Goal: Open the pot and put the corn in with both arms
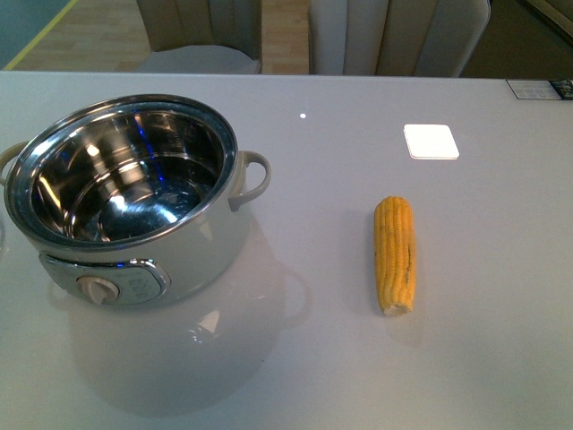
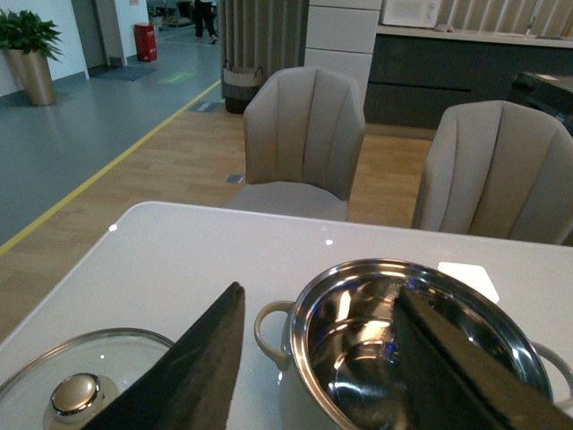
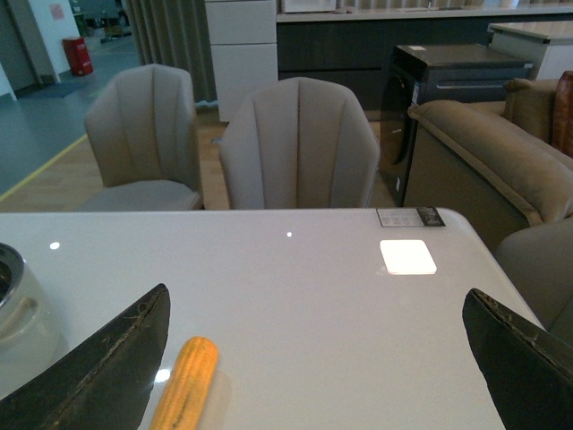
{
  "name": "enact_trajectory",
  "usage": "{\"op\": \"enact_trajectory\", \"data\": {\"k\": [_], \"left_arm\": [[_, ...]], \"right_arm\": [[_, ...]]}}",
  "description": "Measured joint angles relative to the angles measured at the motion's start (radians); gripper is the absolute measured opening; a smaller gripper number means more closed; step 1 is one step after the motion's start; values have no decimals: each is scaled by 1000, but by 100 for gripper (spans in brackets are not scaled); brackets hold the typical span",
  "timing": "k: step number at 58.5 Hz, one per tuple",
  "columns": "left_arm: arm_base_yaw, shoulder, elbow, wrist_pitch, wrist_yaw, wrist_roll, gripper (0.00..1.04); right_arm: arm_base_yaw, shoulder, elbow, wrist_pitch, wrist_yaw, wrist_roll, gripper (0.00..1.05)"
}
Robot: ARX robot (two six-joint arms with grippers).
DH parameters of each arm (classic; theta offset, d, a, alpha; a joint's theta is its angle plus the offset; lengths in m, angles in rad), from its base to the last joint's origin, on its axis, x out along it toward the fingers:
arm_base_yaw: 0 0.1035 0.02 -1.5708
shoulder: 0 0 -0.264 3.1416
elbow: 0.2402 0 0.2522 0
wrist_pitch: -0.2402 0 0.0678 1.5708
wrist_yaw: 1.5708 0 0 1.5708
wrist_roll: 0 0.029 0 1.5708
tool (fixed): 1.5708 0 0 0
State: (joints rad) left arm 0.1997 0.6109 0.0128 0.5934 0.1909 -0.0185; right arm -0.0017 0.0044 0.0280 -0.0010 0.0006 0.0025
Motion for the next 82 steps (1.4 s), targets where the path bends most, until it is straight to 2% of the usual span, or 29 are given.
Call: {"op": "enact_trajectory", "data": {"k": [9,10,15,19,23,53,59,71,73,82], "left_arm": [[-53,-114,0,-104,-55,4,4],[-59,-127,0,-115,-60,3,3],[-84,-174,0,-161,-85,7,3],[-156,-216,0,-203,-177,8,3],[-193,-258,0,-240,-183,8,3],[-197,-430,0,-412,-192,8,3],[-197,-572,0,-580,-192,8,3],[-197,-604,0,-592,-192,8,3],[-197,-604,0,-592,-191,8,6],[-197,-605,0,-592,-191,8,33]], "right_arm": [[0,0,0,0,0,0,96],[0,0,0,0,0,0,96],[0,0,0,0,0,0,96],[0,0,0,0,0,0,96],[0,0,0,0,0,0,96],[0,0,0,0,0,0,96],[0,0,0,0,0,0,96],[0,0,0,0,0,0,96],[0,0,0,0,0,0,96],[0,0,0,0,0,0,96]]}}
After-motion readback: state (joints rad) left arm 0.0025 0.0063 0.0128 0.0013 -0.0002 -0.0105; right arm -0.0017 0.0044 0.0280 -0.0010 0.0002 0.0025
